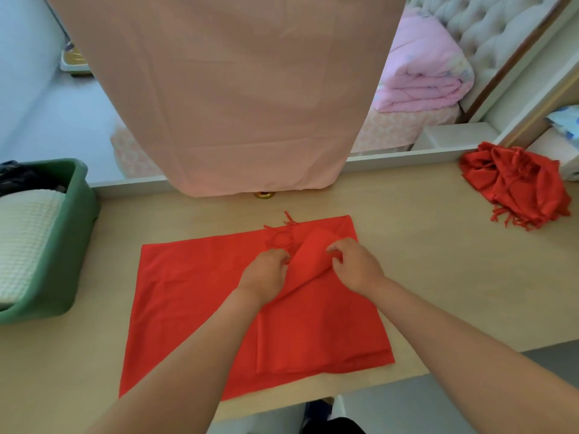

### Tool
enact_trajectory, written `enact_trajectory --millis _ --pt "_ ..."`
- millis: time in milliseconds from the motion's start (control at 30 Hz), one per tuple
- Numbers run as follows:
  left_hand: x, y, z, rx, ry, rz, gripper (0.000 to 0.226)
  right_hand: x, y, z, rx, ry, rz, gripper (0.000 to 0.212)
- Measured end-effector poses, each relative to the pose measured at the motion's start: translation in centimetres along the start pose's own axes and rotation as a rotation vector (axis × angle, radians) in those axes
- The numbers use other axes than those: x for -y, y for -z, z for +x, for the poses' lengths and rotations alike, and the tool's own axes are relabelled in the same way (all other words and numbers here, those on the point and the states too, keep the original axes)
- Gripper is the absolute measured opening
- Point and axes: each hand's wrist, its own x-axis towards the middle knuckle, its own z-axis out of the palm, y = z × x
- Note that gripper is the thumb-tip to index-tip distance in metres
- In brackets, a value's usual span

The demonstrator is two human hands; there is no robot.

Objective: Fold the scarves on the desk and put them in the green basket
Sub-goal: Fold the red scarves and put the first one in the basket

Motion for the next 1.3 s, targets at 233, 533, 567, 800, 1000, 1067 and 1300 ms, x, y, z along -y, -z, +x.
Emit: enact_trajectory --millis 233,533,567,800,1000,1067,1300 --pt "-3.4 -2.4 6.2 0.125 0.257 0.103 0.046 -3.3 0.0 4.4 0.246 -0.071 -0.170 0.071" --pt "-1.6 -0.1 4.4 -0.360 0.270 -0.229 0.017 -1.0 -0.2 7.4 -0.044 0.160 0.131 0.047" --pt "-1.0 0.2 4.0 -0.412 0.321 -0.240 0.019 -0.2 -0.3 7.7 -0.050 0.180 0.166 0.051" --pt "4.2 0.5 2.3 -0.309 0.672 -0.279 0.027 1.6 -2.7 7.0 0.252 0.216 -0.153 0.071" --pt "4.1 0.1 -0.3 -0.329 0.528 -0.262 0.039 0.9 -4.2 5.1 0.328 0.181 -0.377 0.070" --pt "3.7 0.1 -1.6 -0.333 0.584 -0.231 0.038 1.2 -4.4 3.9 0.245 0.190 -0.371 0.067" --pt "2.3 -0.5 -7.2 0.107 0.599 0.100 0.046 2.1 -6.5 -3.9 0.222 0.264 -0.309 0.065"
